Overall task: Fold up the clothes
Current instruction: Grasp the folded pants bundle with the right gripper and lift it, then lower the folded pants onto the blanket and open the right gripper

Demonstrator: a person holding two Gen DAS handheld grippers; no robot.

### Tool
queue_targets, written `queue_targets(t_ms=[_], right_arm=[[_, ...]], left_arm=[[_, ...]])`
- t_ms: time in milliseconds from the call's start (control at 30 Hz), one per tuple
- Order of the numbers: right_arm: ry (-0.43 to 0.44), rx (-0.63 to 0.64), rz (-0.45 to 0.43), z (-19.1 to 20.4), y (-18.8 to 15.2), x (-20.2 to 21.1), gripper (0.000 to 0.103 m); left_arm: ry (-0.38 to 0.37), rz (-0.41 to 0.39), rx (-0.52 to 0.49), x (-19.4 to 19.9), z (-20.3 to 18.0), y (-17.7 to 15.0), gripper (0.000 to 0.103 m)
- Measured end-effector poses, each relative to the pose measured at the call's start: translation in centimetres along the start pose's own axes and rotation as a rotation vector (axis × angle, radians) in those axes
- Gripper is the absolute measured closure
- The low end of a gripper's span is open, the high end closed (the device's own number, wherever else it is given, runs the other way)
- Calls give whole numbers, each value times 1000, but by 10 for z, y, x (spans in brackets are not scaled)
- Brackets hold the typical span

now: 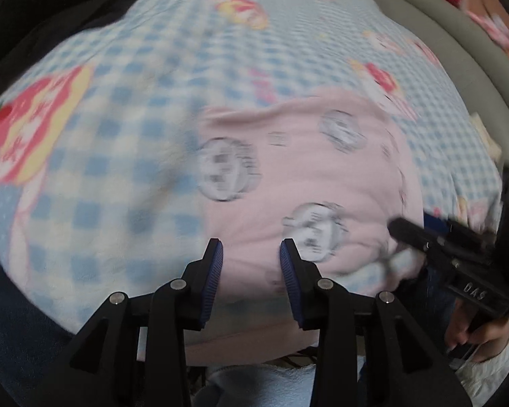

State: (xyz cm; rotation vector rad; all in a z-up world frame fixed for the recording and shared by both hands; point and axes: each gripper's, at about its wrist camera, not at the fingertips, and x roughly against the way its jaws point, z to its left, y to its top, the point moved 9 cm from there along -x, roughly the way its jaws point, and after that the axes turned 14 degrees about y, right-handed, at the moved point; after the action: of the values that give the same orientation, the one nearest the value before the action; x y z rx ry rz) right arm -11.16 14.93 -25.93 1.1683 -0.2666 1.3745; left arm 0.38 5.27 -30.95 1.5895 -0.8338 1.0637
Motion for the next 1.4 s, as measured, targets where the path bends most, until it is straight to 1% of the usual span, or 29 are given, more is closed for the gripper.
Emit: queue_targets(t_ms=[33, 67, 100, 133, 167, 200, 233, 267, 300, 333, 400, 433, 467, 500, 533, 600, 700, 767, 833, 933, 1000, 1100, 1167, 1233, 1300, 1400], right_arm=[[23, -28, -16, -3, 1, 4, 50], [45, -45, -35, -3, 4, 8, 48], [67, -58, -56, -3, 8, 13, 45], [81, -65, -60, -3, 10, 13, 44], [92, -69, -60, -2, 13, 13, 43], [103, -74, -59, -1, 15, 13, 39], [114, -78, -59, 0, 17, 12, 37], [125, -83, -59, 0, 19, 12, 35], [135, -87, -58, 1, 21, 12, 36], [146, -91, -58, 2, 23, 11, 37], [168, -100, -57, 3, 27, 11, 48], [179, -105, -57, 4, 29, 10, 53], [190, -109, -56, 5, 31, 10, 59], [201, -113, -56, 6, 33, 10, 62], [212, -118, -56, 6, 35, 9, 63], [234, -126, -55, 8, 40, 9, 65], [234, -103, -121, 4, 53, 45, 65], [208, -101, -178, -14, 67, 79, 65], [167, -113, -217, -43, 82, 105, 65], [102, -134, -274, -88, 105, 144, 65], [62, -147, -299, -117, 119, 165, 65], [11, -164, -307, -158, 140, 181, 65], [-24, -176, -313, -185, 153, 192, 65], [-55, -175, -316, -208, 167, 198, 65], [-77, -157, -315, -226, 181, 195, 65], [-118, -195, -277, -268, 190, 166, 63]], left_arm=[[-8, -5, 38, 1, 9, 2, 62], [-62, 4, 86, 0, 13, 5, 62], [-127, 15, 137, -1, 16, 9, 60], [-186, 33, 170, -3, 17, 12, 56], [-221, 48, 181, -8, 15, 15, 54], [-250, 62, 188, -13, 12, 17, 52], [-252, 86, 184, -20, 9, 16, 52], [-255, 101, 175, -25, 4, 14, 55], [-259, 114, 166, -30, -2, 13, 58], [-254, 115, 144, -30, -9, 13, 70], [-240, 112, 93, -30, -24, 13, 77], [-217, 102, 57, -25, -29, 14, 82], [-191, 90, 20, -20, -33, 15, 84], [-187, 84, 5, -14, -36, 19, 86], [-189, 79, -5, -7, -40, 23, 88], [-200, 63, -23, 7, -50, 34, 88], [-246, 23, -53, 26, -82, 60, 88], [-284, -11, -99, 38, -114, 82, 88], [-312, -46, -155, 46, -152, 104, 87], [-336, -75, -229, 46, -210, 138, 87], [-344, -90, -258, 40, -246, 173, 87], [-349, -83, -267, 25, -287, 209, 87], [-351, -90, -268, 19, -299, 226, 87], [-356, -78, -256, 5, -314, 239, 87], [-334, -77, -246, -14, -324, 253, 87], [-316, -63, -209, -47, -332, 276, 87]])
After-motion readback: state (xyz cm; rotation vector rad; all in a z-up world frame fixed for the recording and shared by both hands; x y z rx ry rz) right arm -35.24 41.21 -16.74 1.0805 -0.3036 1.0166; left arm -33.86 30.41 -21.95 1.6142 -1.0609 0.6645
